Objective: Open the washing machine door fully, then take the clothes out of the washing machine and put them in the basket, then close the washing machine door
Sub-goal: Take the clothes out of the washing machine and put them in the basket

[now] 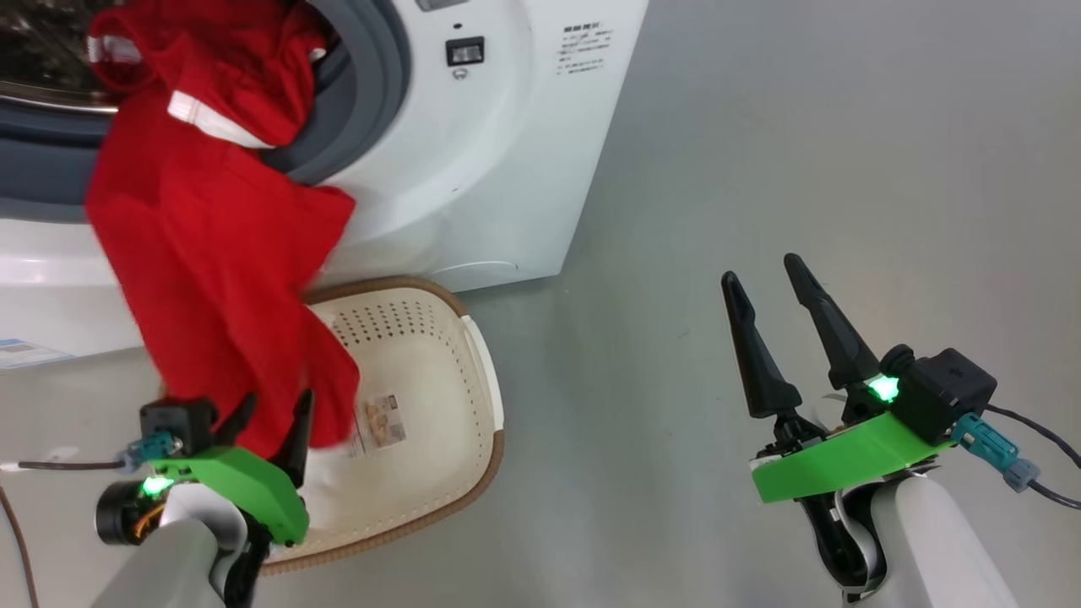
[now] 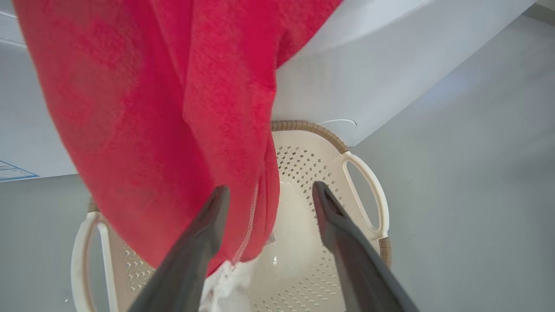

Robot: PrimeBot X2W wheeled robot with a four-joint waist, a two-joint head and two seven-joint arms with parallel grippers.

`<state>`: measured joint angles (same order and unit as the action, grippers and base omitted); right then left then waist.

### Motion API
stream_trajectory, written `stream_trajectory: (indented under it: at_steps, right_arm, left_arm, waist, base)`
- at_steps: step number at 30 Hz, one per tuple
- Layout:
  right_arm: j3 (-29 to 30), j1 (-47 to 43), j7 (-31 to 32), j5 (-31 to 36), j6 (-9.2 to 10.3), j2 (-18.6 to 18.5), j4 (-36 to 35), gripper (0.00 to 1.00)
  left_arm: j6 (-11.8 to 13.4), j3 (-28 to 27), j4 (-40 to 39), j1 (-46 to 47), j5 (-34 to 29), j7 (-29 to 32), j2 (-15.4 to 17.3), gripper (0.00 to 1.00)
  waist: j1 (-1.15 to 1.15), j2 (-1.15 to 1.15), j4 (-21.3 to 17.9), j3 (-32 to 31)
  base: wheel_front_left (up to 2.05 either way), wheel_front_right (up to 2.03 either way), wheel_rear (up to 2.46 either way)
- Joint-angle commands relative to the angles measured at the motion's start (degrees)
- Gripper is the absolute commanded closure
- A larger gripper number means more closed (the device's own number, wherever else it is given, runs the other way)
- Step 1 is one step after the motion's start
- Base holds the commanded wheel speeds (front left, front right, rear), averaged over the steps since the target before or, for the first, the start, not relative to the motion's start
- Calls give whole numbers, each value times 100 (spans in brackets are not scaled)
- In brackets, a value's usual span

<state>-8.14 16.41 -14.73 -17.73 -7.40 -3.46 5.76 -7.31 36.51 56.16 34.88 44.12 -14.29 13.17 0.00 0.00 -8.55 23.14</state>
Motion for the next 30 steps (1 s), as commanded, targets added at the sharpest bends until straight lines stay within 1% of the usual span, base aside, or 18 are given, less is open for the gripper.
stream_trajectory:
  at_steps: [1, 7, 13, 16, 17, 18, 19, 30]
  right_arm:
    - [-124, 0, -27, 5, -9, 57, -115, 0]
    - [-91, -9, -27, -12, -9, 57, -98, 0]
    - [-27, -60, -27, -18, -9, 57, -102, 0]
    - [-16, -104, -27, -26, -9, 57, -109, 0]
    - [-6, -132, -27, -30, -9, 57, -112, 0]
    - [0, -143, -27, -31, -9, 57, -112, 0]
    - [0, -143, -27, -31, -9, 57, -112, 0]
    - [36, -134, -27, -15, -9, 57, -230, 0]
  left_arm:
    - [-17, -163, -159, 34, 63, -71, 271, 0]
    - [-17, -360, -611, -96, 102, -71, 420, 0]
    - [-17, -814, -1270, -332, 15, -71, 579, 0]
    - [-17, -1107, -1665, -512, -148, -71, 652, 0]
    - [-17, -1346, -1949, -662, -288, -71, 674, 0]
    - [-17, -1461, -2082, -744, -366, -71, 680, 0]
    - [-17, -1461, -2082, -744, -366, -71, 680, 0]
    - [-17, -2345, -3256, -1451, -907, -71, 741, 0]
  waist:
    - [0, 0, 49, -41]
    - [0, 0, 172, -99]
    - [0, 0, 305, -206]
    - [0, 0, 374, -291]
    - [0, 0, 422, -342]
    - [0, 0, 443, -359]
    - [0, 0, 443, -359]
    - [0, 0, 587, -277]
  base:
    - [0, 0, 0]
    - [0, 0, 0]
    - [0, 0, 0]
    - [0, 0, 0]
    - [0, 0, 0]
    - [0, 0, 0]
    - [0, 0, 0]
    - [0, 0, 0]
